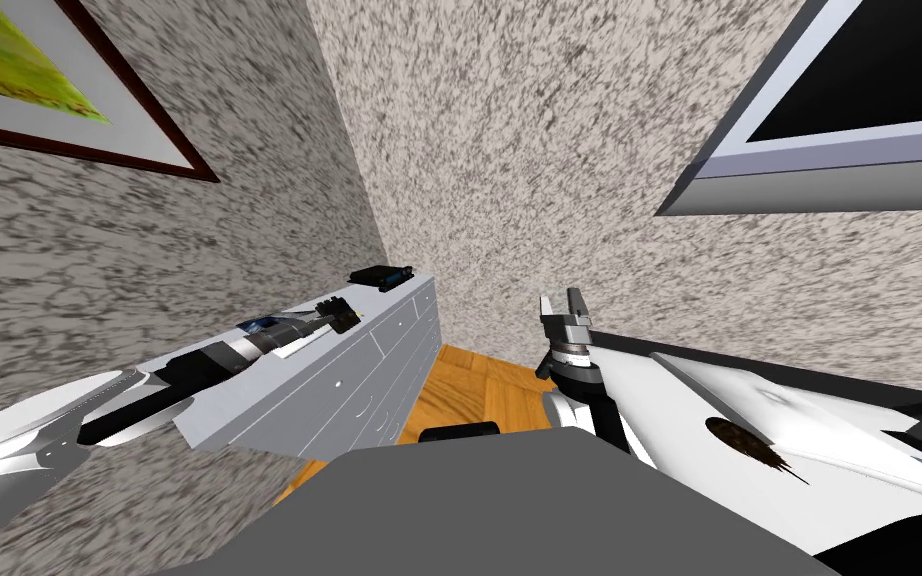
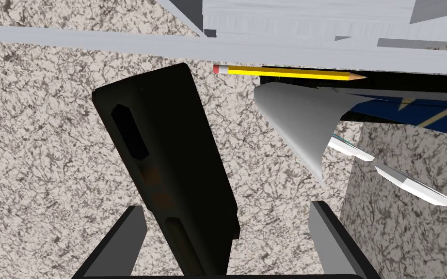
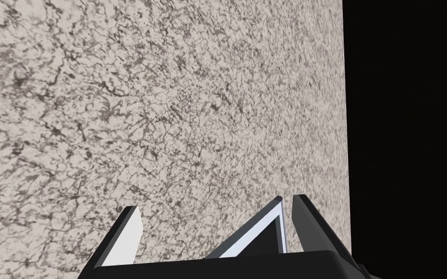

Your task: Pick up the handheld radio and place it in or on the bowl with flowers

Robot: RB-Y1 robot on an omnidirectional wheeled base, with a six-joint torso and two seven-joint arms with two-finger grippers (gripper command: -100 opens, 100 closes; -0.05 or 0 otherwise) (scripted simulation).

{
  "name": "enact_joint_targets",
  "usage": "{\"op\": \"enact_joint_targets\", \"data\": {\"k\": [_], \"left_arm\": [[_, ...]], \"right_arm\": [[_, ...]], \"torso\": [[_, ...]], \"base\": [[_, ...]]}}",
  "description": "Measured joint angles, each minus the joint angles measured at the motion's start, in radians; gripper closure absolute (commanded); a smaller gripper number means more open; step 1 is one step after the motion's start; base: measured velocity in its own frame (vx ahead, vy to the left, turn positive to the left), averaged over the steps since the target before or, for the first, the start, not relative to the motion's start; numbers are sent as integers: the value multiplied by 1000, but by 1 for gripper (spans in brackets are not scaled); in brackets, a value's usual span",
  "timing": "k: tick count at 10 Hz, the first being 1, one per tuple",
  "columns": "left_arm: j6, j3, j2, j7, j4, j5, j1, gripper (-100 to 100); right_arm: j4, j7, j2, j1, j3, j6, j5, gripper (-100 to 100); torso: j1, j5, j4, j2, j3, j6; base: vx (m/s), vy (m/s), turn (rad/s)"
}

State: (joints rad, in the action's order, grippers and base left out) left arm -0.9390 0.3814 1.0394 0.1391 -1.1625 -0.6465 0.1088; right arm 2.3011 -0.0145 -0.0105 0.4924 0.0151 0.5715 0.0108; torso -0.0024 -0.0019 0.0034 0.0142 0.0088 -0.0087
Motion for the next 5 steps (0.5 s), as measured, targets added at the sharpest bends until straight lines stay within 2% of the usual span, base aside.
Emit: {"op": "enact_joint_targets", "data": {"k": [2, 4, 5], "left_arm": [[-42, 39, -10, 16, 59, -29, -12, -100], [-75, 47, -12, 22, 135, -46, -39, -100], [-76, 46, -12, 23, 138, -47, -40, 100]], "right_arm": [[0, 0, 0, 0, 0, 0, 0, 0], [0, 0, 0, 0, 0, 0, 0, 0], [0, 0, 0, 0, 0, 0, 0, 0]], "torso": [[-3, -1, 0, 0, 0, 0], [1, 0, 0, 0, 0, -1], [2, 0, 0, -1, 0, -1]], "base": [[-39, -73, -181], [-8, -16, 16], [0, 0, 0]]}}
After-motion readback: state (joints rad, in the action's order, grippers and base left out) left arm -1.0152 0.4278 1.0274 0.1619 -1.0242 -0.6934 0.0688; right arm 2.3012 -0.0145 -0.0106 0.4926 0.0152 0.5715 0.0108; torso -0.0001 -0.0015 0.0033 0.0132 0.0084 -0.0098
